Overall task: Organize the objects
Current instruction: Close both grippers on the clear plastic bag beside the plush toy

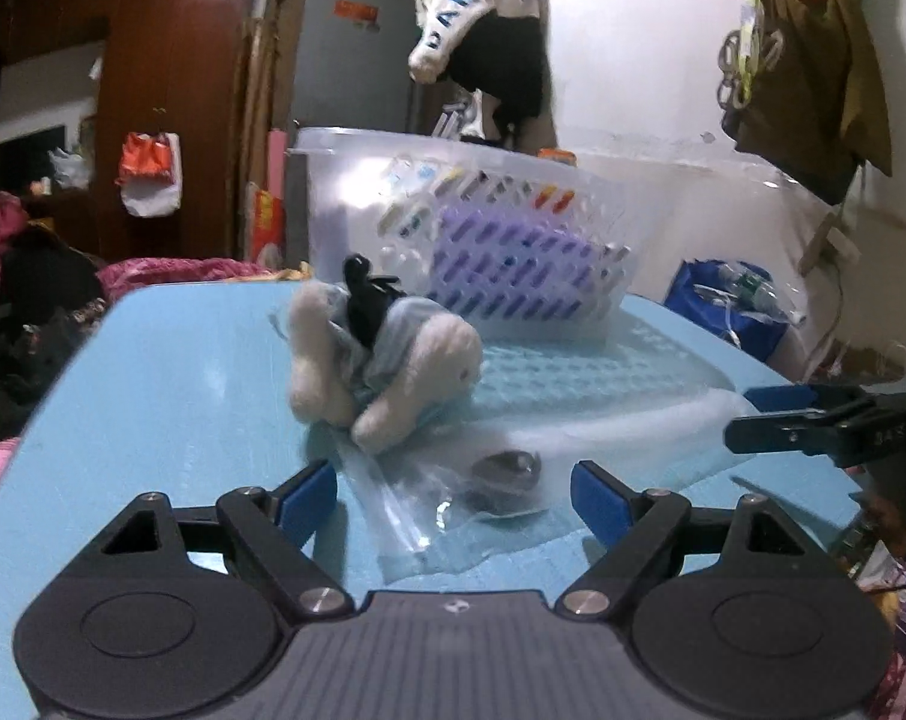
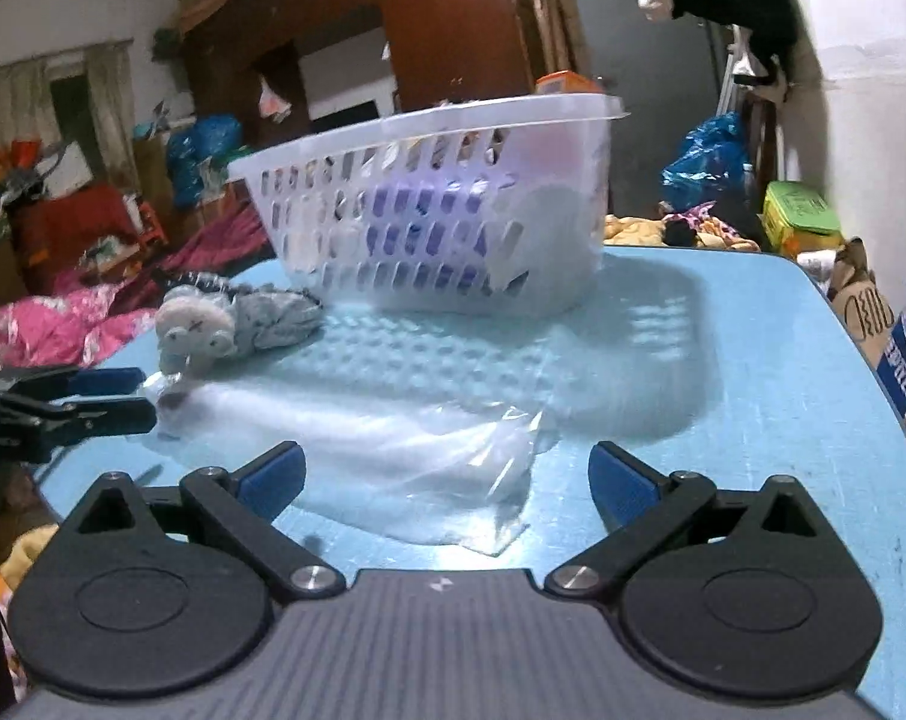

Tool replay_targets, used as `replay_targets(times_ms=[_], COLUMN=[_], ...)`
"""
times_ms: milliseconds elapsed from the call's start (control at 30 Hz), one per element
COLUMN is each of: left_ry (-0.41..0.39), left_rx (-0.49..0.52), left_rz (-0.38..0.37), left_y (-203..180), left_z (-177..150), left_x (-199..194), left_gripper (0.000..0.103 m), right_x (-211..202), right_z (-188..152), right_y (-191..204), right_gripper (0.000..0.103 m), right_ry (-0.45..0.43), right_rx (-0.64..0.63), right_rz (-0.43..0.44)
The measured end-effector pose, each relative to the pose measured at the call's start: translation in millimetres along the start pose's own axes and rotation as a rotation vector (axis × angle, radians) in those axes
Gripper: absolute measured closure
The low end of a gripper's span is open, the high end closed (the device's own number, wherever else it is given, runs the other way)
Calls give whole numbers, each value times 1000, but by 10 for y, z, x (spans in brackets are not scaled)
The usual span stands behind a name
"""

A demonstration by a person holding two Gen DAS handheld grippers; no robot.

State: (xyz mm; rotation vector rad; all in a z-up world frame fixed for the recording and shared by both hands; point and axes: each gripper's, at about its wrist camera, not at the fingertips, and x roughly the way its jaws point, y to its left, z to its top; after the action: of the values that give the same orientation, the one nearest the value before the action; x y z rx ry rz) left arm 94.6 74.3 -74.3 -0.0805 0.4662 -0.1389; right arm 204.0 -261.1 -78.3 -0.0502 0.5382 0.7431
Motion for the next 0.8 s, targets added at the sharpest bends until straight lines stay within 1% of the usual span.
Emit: replay_targets(times_ms=[67, 100, 200, 233, 267, 300, 367, 400, 433, 467, 500, 533, 567, 600, 800], left_ry=[2, 6, 7, 7, 5, -2, -7, -9, -12, -13, -13, -17, -20, -24, -56], left_rx=[37, 50, 80, 100, 127, 133, 135, 138, 143, 142, 142, 144, 146, 148, 140], left_rz=[15, 24, 31, 45, 67, 74, 69, 70, 72, 72, 68, 65, 66, 67, 52], left_y=[-52, -82, -161, -207, -260, -285, -306, -312, -315, -310, -308, -311, -312, -319, -294], left_z=[-12, -9, -28, -35, -50, -61, -58, -58, -61, -63, -64, -69, -72, -74, -109], left_x=[30, 35, 39, 49, 54, 47, 34, 24, 10, 2, -5, -18, -23, -24, -60], left_gripper=[15, 15, 16, 18, 23, 25, 38, 41, 49, 54, 56, 63, 70, 74, 83], right_x=[11, 17, 28, 28, 27, 21, 0, -10, -19, -28, -35, -45, -57, -67, -121], right_z=[8, 11, 4, -1, -6, -16, -25, -29, -33, -38, -39, -38, -39, -42, -66], right_y=[6, 11, 43, 65, 87, 107, 130, 131, 127, 115, 104, 92, 74, 62, 63], right_gripper=[3, 6, 19, 22, 24, 29, 35, 40, 43, 44, 48, 54, 56, 61, 75], right_ry=[5, 8, 0, -1, 0, -1, -4, -7, -9, -13, -14, -17, -20, -22, -31], right_rx=[-4, -9, -32, -46, -62, -78, -91, -94, -95, -96, -96, -93, -90, -90, -112], right_rz=[5, 7, -6, -13, -22, -30, -37, -42, -44, -42, -42, -42, -36, -32, -29])
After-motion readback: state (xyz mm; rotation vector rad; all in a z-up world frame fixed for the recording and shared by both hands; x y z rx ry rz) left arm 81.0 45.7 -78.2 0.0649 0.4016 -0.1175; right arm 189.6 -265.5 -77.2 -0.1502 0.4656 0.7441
